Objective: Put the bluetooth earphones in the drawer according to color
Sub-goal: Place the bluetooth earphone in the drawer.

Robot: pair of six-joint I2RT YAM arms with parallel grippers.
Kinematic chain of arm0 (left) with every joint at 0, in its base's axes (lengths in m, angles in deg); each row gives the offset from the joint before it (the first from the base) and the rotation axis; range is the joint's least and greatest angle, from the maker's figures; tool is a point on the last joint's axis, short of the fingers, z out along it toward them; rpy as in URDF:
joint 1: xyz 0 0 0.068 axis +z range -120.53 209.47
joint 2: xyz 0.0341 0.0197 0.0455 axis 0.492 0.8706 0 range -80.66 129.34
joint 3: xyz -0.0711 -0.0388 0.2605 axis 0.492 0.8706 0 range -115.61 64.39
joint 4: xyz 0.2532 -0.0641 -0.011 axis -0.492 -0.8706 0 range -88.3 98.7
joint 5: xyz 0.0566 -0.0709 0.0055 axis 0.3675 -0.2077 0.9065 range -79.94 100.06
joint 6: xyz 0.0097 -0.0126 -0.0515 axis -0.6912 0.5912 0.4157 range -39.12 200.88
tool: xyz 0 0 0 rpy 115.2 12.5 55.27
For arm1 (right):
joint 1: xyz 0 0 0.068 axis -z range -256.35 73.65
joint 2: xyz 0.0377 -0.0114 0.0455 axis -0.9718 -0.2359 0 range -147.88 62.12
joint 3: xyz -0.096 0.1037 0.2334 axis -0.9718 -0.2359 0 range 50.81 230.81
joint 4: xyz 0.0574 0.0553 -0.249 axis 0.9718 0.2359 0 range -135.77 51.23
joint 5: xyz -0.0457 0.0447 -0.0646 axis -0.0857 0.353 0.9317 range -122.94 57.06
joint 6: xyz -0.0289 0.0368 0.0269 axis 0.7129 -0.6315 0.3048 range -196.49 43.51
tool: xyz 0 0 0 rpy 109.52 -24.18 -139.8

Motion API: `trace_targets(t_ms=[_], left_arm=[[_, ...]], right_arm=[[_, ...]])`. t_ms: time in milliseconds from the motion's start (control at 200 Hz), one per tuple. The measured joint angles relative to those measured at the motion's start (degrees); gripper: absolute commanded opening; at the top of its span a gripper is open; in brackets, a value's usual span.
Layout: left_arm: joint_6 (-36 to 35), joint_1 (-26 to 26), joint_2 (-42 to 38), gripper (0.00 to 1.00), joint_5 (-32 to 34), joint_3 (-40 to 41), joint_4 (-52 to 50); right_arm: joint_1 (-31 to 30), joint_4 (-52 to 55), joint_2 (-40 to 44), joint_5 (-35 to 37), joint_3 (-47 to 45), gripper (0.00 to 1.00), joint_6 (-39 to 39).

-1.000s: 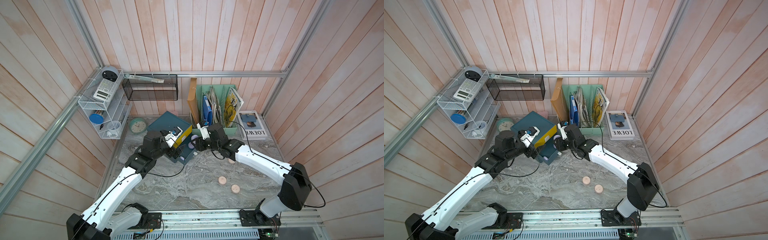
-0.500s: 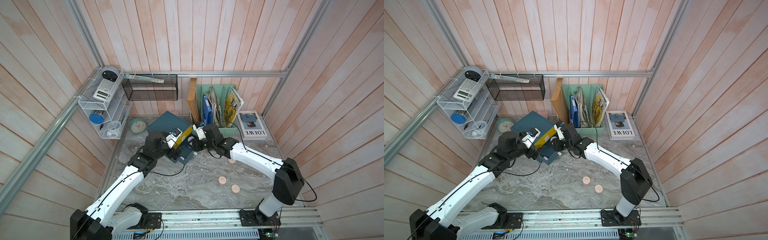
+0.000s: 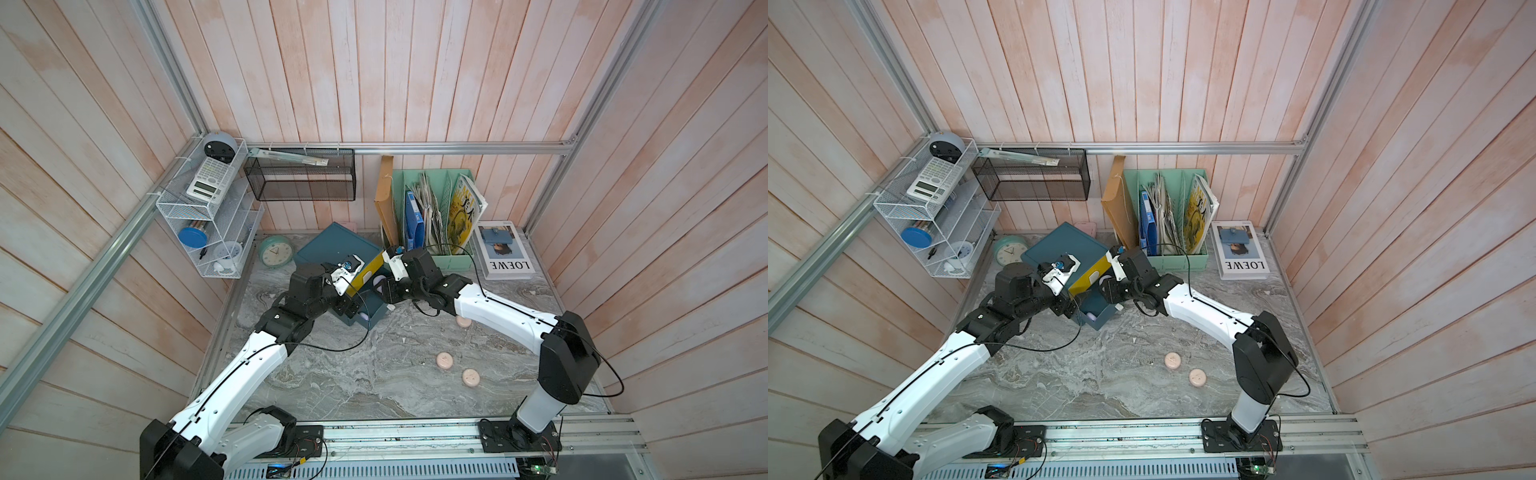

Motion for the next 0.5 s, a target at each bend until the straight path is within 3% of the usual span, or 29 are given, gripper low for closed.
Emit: trace_targets(t_ms=[330,500], left_arm=[[-0.02,0.0,-0.02,1.0,1.33,0.33,0.0],[0.04,0.0,-0.04,1.0,2.45,0.63,0.85]], right_arm=[[0.0,0.5,-0.92,0.09,0.46,0.64,-0.85],[0.0,0.04,-0.92,0.57,0.44,0.69,-0.79]])
